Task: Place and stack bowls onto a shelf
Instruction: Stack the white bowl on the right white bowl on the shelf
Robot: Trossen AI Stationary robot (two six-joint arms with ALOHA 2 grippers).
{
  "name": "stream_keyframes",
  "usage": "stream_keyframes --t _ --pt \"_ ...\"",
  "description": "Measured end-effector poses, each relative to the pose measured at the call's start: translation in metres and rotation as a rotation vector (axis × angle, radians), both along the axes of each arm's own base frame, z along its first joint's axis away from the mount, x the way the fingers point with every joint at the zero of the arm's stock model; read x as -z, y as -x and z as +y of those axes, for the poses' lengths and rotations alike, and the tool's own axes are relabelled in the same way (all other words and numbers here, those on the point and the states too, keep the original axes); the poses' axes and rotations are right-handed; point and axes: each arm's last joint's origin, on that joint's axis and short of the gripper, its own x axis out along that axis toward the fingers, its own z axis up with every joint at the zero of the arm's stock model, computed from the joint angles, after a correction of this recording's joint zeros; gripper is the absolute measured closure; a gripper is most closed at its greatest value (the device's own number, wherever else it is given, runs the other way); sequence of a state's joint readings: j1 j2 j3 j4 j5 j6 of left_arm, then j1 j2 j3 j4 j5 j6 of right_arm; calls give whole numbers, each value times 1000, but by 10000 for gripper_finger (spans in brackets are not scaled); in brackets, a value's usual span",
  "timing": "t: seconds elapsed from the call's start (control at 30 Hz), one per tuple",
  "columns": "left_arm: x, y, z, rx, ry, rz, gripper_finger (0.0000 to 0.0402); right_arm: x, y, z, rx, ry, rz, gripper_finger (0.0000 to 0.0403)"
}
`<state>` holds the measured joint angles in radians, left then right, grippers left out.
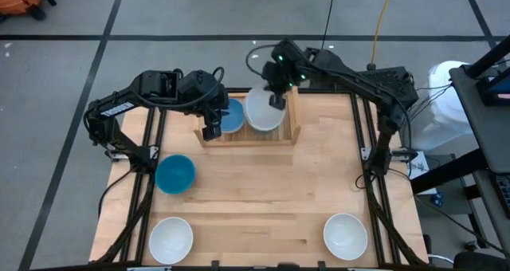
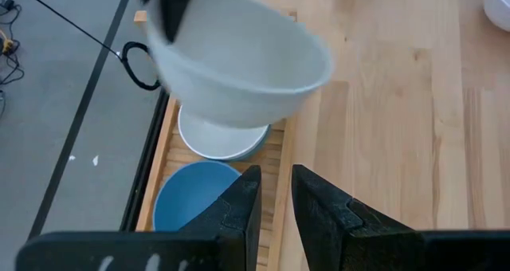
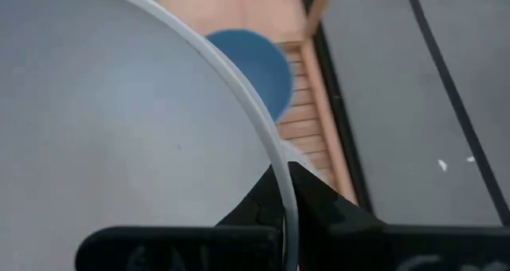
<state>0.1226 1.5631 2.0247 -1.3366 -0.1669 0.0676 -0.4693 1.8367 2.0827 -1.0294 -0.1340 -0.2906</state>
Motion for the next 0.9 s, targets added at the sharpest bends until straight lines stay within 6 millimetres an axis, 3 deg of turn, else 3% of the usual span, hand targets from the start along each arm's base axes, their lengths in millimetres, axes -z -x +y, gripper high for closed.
stream_keyframes --t 0.13,0.57,0.9 --pt "1 1 0 -1 2 11 323 11 -6 -25 41 -4 19 403" --pt "4 5 0 -24 26 52 323 83 -21 -80 47 -104 162 403" --pt "4 4 -1 -40 37 47 323 132 -29 -99 34 -205 251 403"
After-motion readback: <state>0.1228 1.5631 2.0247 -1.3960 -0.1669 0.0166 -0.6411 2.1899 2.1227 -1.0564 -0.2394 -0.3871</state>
